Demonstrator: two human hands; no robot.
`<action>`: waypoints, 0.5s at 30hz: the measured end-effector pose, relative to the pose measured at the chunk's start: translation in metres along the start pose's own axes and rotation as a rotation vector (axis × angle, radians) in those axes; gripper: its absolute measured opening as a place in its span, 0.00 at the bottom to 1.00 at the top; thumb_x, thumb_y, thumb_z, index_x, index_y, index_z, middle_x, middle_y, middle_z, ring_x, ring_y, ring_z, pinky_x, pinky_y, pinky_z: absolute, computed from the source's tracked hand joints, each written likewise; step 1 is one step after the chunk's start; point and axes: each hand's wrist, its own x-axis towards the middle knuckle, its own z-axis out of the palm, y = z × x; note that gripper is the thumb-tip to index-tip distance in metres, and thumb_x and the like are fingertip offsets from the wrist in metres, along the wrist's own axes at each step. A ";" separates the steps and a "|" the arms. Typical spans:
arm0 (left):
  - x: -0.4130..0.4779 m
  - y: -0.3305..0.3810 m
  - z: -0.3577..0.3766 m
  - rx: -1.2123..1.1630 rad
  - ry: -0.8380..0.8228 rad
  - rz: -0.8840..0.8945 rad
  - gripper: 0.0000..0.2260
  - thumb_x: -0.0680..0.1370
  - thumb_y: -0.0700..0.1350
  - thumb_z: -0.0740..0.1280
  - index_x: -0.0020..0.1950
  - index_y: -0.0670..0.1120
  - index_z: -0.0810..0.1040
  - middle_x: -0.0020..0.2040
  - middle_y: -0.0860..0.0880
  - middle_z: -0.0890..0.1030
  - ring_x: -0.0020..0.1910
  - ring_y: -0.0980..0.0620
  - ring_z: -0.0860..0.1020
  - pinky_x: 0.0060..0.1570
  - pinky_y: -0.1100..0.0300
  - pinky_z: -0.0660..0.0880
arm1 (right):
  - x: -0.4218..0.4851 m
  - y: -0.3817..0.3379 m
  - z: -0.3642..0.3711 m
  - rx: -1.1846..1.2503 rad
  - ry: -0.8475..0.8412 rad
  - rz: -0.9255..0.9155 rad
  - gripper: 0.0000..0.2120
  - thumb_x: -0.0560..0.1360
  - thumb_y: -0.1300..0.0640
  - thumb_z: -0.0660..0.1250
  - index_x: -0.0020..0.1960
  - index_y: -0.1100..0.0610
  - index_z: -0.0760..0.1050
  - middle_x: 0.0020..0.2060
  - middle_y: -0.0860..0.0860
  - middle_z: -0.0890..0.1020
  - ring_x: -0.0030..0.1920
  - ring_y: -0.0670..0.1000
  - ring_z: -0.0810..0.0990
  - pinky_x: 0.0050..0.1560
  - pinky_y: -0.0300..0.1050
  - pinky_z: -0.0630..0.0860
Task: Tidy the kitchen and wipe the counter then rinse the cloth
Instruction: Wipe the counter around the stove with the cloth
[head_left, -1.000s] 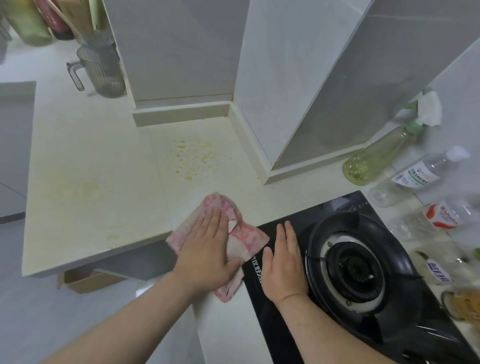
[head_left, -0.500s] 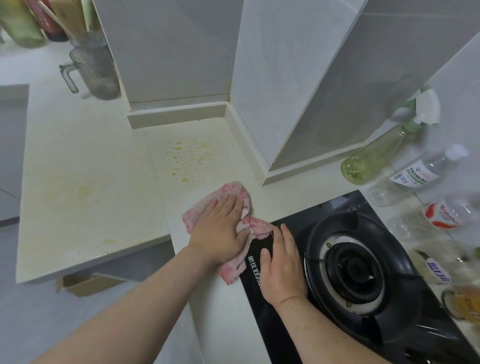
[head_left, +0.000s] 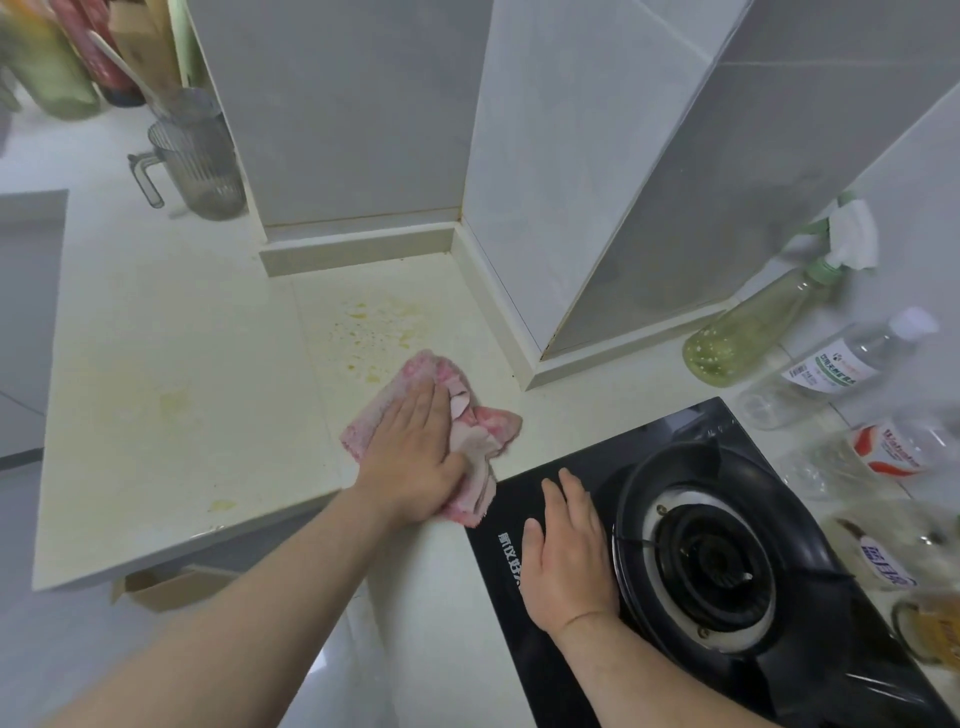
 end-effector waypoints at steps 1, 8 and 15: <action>-0.008 -0.005 0.001 0.011 -0.013 0.019 0.41 0.71 0.64 0.40 0.80 0.45 0.41 0.81 0.45 0.42 0.79 0.51 0.41 0.77 0.55 0.39 | 0.000 0.000 0.000 -0.003 -0.001 -0.001 0.25 0.83 0.51 0.50 0.79 0.54 0.55 0.80 0.47 0.49 0.79 0.47 0.47 0.78 0.43 0.46; 0.000 -0.012 -0.002 0.084 -0.074 0.137 0.45 0.70 0.71 0.40 0.80 0.47 0.40 0.81 0.48 0.42 0.79 0.52 0.42 0.75 0.57 0.38 | 0.002 0.000 0.004 -0.039 0.031 -0.015 0.29 0.80 0.46 0.42 0.79 0.55 0.57 0.79 0.49 0.51 0.79 0.49 0.49 0.75 0.41 0.41; 0.060 0.031 0.001 0.082 -0.056 0.114 0.40 0.79 0.65 0.54 0.80 0.43 0.41 0.81 0.44 0.43 0.79 0.49 0.41 0.75 0.56 0.36 | 0.003 0.002 0.006 -0.039 0.048 -0.024 0.38 0.74 0.43 0.36 0.78 0.56 0.60 0.79 0.50 0.54 0.79 0.50 0.51 0.75 0.40 0.41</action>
